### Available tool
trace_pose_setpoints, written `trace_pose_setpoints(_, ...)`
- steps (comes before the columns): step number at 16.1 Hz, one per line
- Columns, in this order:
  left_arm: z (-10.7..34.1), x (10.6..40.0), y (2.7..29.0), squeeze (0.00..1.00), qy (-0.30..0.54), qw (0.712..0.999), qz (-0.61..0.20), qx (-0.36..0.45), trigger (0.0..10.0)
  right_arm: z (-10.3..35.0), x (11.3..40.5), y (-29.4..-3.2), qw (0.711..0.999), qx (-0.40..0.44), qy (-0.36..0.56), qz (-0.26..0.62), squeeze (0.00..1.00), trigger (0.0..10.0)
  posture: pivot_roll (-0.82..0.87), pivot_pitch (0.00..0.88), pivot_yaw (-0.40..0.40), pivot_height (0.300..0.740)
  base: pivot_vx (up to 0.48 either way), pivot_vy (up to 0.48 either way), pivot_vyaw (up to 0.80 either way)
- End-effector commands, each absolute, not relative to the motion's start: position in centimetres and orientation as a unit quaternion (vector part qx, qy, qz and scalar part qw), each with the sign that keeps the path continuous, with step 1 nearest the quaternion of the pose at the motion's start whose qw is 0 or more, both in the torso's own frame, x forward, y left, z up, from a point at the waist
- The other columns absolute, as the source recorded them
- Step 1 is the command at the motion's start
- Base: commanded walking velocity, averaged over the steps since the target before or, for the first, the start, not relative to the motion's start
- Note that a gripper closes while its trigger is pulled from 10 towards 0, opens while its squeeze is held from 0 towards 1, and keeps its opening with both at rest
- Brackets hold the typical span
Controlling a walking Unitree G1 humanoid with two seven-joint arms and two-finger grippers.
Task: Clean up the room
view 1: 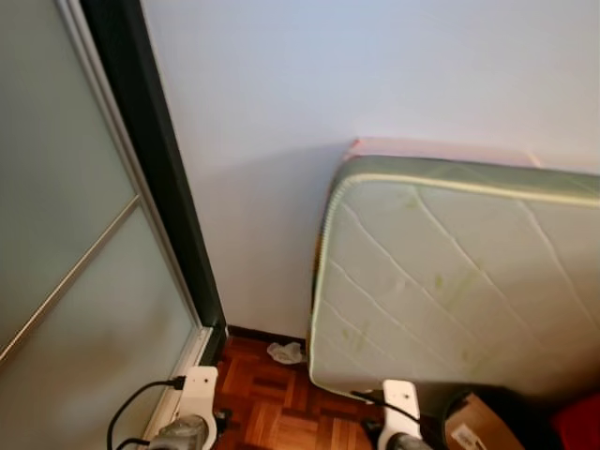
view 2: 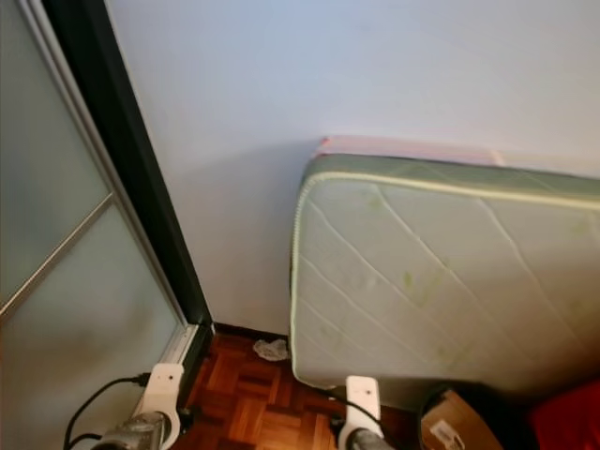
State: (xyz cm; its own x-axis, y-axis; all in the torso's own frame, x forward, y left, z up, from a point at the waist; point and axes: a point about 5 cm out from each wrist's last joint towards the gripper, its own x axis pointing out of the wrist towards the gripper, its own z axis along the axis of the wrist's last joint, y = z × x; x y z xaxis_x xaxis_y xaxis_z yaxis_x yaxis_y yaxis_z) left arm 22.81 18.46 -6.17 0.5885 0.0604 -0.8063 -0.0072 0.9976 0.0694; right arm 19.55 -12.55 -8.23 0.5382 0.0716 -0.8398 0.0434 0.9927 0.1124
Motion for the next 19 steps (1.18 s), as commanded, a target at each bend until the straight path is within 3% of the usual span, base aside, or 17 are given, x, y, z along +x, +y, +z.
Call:
trace_pose_setpoints(1,-6.18,22.88,18.06,0.00,0.452,0.891,0.018,0.026,10.0,-8.38,19.30,-13.08,0.872,0.059,0.485,0.001,0.00,10.0,-0.08,0.000,-0.024,0.740,0.000,0.000,0.00)
trace_pose_setpoints(9,-6.17,22.88,18.07,0.00,0.453,0.891,0.018,0.032,10.0,-8.38,19.30,-13.10,0.872,0.060,0.486,0.001,0.00,10.0,-0.08,0.000,-0.023,0.740,0.000,0.000,0.00)
trace_pose_setpoints(19,-6.18,22.83,18.14,0.00,0.447,0.894,0.019,0.036,10.0,-8.51,19.06,-13.05,0.868,0.051,0.494,0.013,0.00,10.0,-0.08,0.000,-0.024,0.740,0.000,0.000,-0.79)
